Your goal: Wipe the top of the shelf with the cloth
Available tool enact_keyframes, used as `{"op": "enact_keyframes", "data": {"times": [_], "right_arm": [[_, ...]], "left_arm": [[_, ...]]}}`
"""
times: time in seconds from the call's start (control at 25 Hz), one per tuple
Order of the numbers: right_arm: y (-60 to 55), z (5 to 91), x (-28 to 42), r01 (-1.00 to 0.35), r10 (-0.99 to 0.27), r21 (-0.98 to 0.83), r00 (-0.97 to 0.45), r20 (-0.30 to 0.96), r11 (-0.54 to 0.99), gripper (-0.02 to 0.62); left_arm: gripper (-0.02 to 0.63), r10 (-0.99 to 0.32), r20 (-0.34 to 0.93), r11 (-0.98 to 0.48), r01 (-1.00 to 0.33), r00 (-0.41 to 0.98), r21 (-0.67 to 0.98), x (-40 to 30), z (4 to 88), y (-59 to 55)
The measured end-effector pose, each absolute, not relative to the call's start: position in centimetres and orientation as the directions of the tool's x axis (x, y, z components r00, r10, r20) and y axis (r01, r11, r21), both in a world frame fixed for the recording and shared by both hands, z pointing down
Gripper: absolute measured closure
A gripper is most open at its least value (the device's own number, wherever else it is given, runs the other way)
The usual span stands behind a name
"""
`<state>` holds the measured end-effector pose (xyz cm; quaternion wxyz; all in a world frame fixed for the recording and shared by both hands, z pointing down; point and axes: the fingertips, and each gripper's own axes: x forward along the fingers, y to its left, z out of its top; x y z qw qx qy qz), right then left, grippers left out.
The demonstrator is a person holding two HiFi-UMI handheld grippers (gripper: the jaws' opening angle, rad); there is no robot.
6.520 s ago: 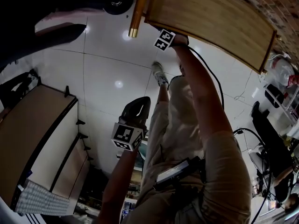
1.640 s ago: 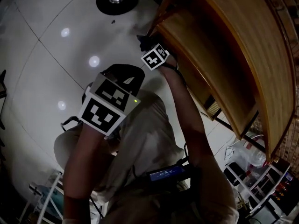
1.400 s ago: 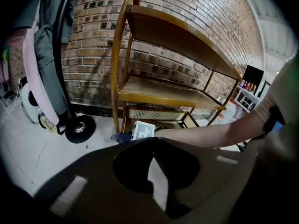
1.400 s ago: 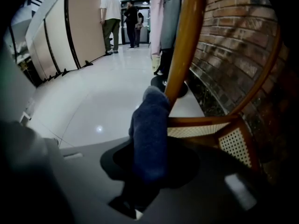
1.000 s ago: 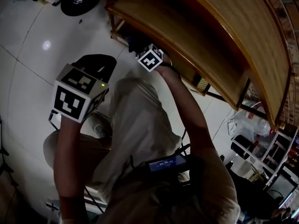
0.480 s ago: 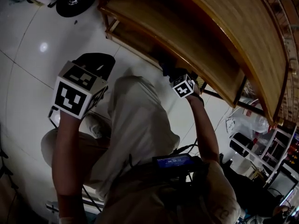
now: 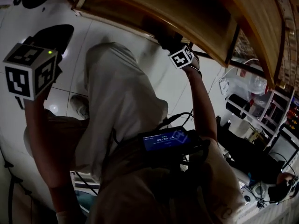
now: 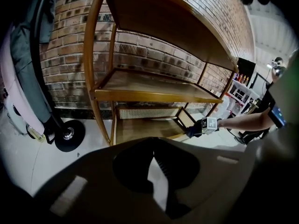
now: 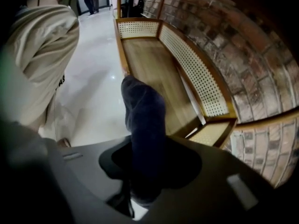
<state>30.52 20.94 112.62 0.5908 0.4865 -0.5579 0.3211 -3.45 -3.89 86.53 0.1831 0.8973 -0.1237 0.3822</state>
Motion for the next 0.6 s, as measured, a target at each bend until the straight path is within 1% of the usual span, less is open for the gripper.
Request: {"op": "enact_keyframes", "data": {"times": [0.08, 0.32, 0.52, 0.6], "right_arm": [[22.0, 112.3, 30.7, -0.922, -0.141, 0.222, 0.186, 0.972, 0.316, 0.468], [24.3, 112.0, 32.5, -0.89, -0.141, 0.314, 0.283, 0.949, 0.33, 0.468], [25.3, 111.8, 35.5, -0.861, -0.107, 0.382, 0.368, 0.924, 0.336, 0.485], [26.9, 110.9, 36.4, -0.857, -0.08, 0.409, 0.405, 0.911, 0.314, 0.508]], "left_arm": [[0.601, -0.087, 0.721, -0.901, -0.363, 0.687, 0.237, -2.8, 86.3, -3.8], [0.601, -0.045, 0.726, -0.914, -0.321, 0.686, 0.246, -1.3, 87.0, -2.7], [0.601, -0.097, 0.717, -0.907, -0.357, 0.69, 0.221, -1.0, 85.8, -2.4], [0.601, -0.111, 0.703, -0.909, -0.358, 0.703, 0.214, 0.1, 85.0, -1.8]]}}
